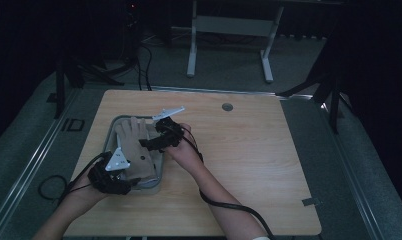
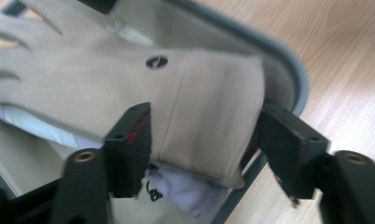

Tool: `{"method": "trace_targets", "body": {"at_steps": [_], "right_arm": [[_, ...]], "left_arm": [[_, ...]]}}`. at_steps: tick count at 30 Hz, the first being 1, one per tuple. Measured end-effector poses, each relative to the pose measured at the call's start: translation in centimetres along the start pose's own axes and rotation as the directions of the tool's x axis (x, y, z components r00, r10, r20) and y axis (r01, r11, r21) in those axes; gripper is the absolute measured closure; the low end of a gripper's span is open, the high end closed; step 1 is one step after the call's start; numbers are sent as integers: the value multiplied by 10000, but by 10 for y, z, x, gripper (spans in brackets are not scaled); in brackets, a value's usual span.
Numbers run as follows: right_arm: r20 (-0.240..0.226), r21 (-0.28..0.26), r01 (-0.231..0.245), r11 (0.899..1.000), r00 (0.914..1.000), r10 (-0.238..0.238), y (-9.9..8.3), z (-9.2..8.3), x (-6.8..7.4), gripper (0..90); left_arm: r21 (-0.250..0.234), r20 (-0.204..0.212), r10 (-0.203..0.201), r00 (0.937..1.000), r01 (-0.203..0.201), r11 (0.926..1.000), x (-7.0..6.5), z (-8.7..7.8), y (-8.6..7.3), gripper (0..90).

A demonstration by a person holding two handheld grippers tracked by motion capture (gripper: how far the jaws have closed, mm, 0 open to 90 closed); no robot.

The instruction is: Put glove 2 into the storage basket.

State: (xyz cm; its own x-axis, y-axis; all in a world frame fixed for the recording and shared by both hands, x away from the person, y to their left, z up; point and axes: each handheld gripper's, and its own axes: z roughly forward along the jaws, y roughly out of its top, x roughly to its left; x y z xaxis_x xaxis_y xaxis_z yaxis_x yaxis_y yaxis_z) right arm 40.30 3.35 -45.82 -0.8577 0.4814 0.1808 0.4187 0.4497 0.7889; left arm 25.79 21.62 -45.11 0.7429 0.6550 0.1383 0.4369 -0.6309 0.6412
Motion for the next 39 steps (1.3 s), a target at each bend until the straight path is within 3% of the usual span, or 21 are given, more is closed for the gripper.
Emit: {"method": "trace_targets", "body": {"at_steps": [1,2,4,7,11,21,24,26,29,34,39], "right_arm": [[0,0,0,10000,10000,0,0,0,0,158],[39,-4,203,9998,9998,-203,-2,-6,1,137],[147,43,350,9994,9993,-350,-5,-12,1,139],[429,-19,531,9986,9977,-530,-10,-21,-1,140],[690,38,654,9979,9955,-655,-20,-35,-8,140],[725,-85,584,9983,9957,-576,-39,-67,-22,145],[855,-42,627,9980,9944,-621,-45,-77,-25,145],[893,-11,605,9982,9942,-602,-49,-83,-27,146],[797,-84,580,9983,9952,-572,-56,-90,-29,147],[1096,22,565,9984,9924,-563,-75,-105,-36,147],[1156,85,437,9990,9923,-443,-100,-115,-45,146]], "left_arm": [[-410,124,-232,9997,237,9989,0,-2,3,264],[-614,219,-293,9993,306,9976,-1,-2,5,189],[-911,104,-311,9995,319,9953,-3,0,8,145],[-1716,394,-481,9981,542,9837,-11,5,16,143],[-2192,579,-450,9973,566,9740,-20,11,26,143],[-2261,1265,-135,9919,421,9732,-46,35,49,143],[-2358,1580,37,9874,341,9712,-53,40,56,143],[-2423,1961,200,9804,287,9698,-57,45,60,143],[-2599,2091,368,9772,193,9654,-62,48,63,143],[-2712,2267,561,9724,77,9625,-73,59,69,143],[-2931,2752,712,9587,132,9560,-85,71,69,143]]}}
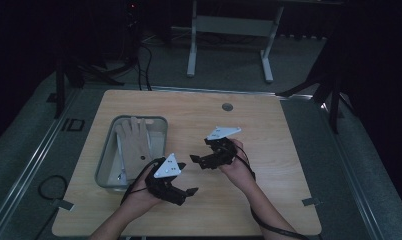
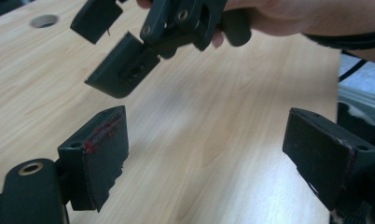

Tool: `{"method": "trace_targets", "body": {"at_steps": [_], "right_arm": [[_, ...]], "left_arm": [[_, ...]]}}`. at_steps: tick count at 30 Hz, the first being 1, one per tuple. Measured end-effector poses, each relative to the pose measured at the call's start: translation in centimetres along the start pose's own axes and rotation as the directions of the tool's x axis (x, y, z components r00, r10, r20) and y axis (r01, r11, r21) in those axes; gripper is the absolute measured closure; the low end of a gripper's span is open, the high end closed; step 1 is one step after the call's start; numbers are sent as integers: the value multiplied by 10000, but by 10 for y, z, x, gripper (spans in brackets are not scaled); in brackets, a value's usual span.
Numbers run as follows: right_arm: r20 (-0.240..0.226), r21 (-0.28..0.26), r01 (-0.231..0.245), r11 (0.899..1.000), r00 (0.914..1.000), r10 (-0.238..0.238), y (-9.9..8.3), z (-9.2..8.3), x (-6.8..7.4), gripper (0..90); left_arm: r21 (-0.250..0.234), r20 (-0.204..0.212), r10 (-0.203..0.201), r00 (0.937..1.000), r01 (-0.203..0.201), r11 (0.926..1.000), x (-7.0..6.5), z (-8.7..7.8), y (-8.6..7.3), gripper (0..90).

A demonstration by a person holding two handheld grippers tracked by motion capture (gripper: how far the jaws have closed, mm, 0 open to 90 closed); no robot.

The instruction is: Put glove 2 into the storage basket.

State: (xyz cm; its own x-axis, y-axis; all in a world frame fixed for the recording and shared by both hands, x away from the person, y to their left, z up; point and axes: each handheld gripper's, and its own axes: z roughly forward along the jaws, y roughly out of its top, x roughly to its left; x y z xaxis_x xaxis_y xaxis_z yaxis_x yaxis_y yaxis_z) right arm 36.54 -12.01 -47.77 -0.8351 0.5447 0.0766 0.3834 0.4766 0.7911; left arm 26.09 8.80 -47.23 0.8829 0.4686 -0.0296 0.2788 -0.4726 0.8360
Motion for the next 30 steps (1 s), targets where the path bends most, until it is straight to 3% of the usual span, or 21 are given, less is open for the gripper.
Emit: {"method": "trace_targets", "body": {"at_steps": [5,10,13,17,19,25,30], "right_arm": [[23,-85,-230,9997,9997,230,-24,-7,-9,147],[123,184,-231,9996,9997,229,-44,-11,-14,146],[173,244,-226,9994,9996,222,-54,-14,-15,146],[255,-64,-457,9989,9986,459,-65,-20,-18,146],[328,89,-384,9992,9987,380,-70,-21,-18,146],[452,242,-477,9986,9979,466,-86,-25,-19,146],[418,41,-548,9985,9976,546,-100,-32,-21,146]], "left_arm": [[148,147,172,9997,-174,9997,-7,15,-5,143],[294,386,149,9991,-160,9994,-12,30,-10,143],[405,456,282,9986,-301,9987,-15,38,-13,143],[411,559,220,9982,-243,9989,-18,47,-19,143],[431,600,307,9977,-334,9985,-19,50,-21,143],[329,634,110,9979,-131,9994,-20,56,-26,143],[338,749,-10,9972,-15,9994,-21,61,-33,143]]}}
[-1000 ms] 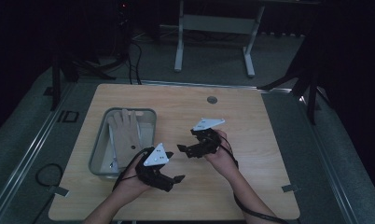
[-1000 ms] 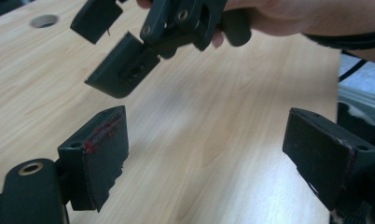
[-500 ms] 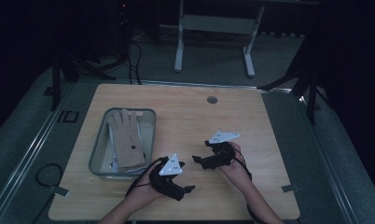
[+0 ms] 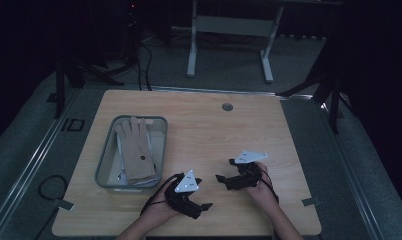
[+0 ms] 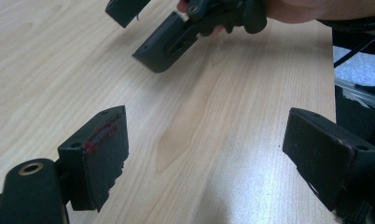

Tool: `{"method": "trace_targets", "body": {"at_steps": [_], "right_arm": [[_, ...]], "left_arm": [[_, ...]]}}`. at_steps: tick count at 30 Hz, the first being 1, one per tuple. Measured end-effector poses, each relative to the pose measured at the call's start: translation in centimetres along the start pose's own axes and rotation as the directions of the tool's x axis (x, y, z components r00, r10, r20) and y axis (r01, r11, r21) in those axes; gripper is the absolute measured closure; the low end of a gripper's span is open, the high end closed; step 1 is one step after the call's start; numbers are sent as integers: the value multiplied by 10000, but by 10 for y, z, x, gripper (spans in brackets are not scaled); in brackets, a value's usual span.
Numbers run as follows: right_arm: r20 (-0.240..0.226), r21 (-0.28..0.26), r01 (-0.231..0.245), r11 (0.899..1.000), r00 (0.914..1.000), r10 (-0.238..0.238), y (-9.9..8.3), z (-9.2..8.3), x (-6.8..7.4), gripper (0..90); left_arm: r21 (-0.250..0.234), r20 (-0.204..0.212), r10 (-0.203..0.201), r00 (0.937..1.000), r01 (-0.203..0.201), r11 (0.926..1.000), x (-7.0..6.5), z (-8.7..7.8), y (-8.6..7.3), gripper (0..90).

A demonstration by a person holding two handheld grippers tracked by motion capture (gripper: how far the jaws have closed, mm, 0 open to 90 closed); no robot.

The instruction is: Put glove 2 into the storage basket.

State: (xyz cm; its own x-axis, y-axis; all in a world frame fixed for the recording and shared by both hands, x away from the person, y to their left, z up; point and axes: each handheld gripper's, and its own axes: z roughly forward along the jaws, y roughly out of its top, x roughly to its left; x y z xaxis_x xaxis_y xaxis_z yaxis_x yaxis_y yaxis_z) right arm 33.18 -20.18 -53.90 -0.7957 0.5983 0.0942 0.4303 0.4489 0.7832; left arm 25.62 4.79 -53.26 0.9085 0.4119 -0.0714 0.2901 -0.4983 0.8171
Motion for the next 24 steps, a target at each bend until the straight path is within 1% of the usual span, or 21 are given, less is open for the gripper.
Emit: {"method": "trace_targets", "body": {"at_steps": [2,5,7,10,12,13,18,21,24], "right_arm": [[31,29,22,10000,10000,-23,-6,-2,-1,145],[170,-3,-43,10000,9998,43,-14,-7,-3,143],[434,-116,-153,9998,9989,158,-20,-10,-4,142],[572,-115,-367,9993,9977,373,-28,-16,-7,142],[640,-124,-396,9991,9971,403,-33,-21,-9,142],[667,-215,-438,9988,9968,451,-35,-24,-9,142],[778,-356,-516,9980,9955,543,-40,-31,-12,141],[812,-333,-587,9977,9948,612,-40,-31,-14,142],[896,-272,-560,9981,9943,583,-41,-30,-14,141]], "left_arm": [[12,15,7,10000,-7,10000,-1,2,-2,143],[-11,161,-51,9999,51,10000,0,3,-5,143],[-10,243,-152,9996,152,9999,0,4,-7,143],[46,280,-182,9994,181,9998,1,6,-11,143],[69,286,-145,9995,143,9999,0,7,-12,143],[99,303,-120,9995,117,9999,0,7,-13,143],[54,303,-149,9994,147,9999,0,7,-15,143],[72,315,-132,9994,130,9999,0,7,-17,143],[109,394,-161,9991,157,9998,0,7,-18,143]]}}
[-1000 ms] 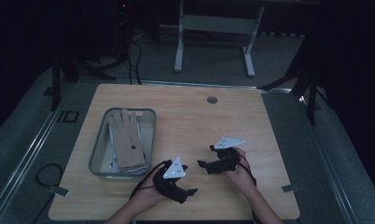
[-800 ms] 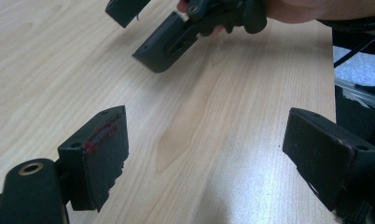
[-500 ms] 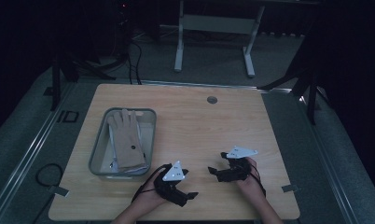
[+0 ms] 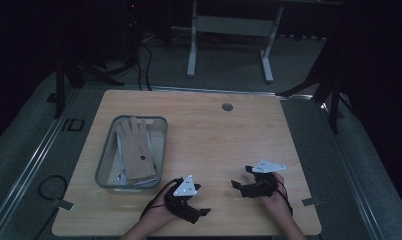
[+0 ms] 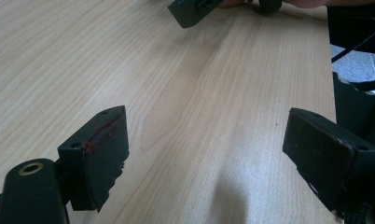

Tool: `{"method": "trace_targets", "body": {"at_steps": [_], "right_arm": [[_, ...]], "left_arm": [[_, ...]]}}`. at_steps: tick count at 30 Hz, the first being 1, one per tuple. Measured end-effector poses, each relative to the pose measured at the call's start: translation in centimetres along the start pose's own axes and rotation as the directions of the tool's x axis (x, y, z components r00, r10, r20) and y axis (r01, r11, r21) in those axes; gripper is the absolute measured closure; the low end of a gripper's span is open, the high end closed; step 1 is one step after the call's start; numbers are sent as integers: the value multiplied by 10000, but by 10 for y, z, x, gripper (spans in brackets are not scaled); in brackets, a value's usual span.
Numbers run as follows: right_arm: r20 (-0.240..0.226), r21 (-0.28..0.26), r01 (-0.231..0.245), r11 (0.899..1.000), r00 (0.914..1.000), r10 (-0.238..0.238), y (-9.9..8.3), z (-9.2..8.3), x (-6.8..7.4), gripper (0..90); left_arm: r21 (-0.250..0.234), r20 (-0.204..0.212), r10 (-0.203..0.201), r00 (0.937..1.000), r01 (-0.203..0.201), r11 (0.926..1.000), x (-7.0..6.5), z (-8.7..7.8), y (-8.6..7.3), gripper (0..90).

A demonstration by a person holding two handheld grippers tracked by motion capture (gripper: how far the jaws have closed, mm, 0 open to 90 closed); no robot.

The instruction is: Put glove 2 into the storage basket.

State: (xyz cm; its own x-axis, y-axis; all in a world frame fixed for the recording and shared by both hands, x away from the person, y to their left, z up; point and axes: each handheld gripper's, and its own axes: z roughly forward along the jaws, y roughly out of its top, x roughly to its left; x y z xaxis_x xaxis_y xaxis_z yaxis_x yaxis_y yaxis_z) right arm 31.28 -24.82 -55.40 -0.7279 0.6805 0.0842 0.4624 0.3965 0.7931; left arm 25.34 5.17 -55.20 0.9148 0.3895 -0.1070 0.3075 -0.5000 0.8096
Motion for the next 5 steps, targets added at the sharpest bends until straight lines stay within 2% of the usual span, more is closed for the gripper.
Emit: {"method": "trace_targets", "body": {"at_steps": [5], "right_arm": [[120,-8,51,10000,9999,-51,0,0,0,141]], "left_arm": [[1,65,31,10000,-31,10000,-1,1,-1,143]]}}
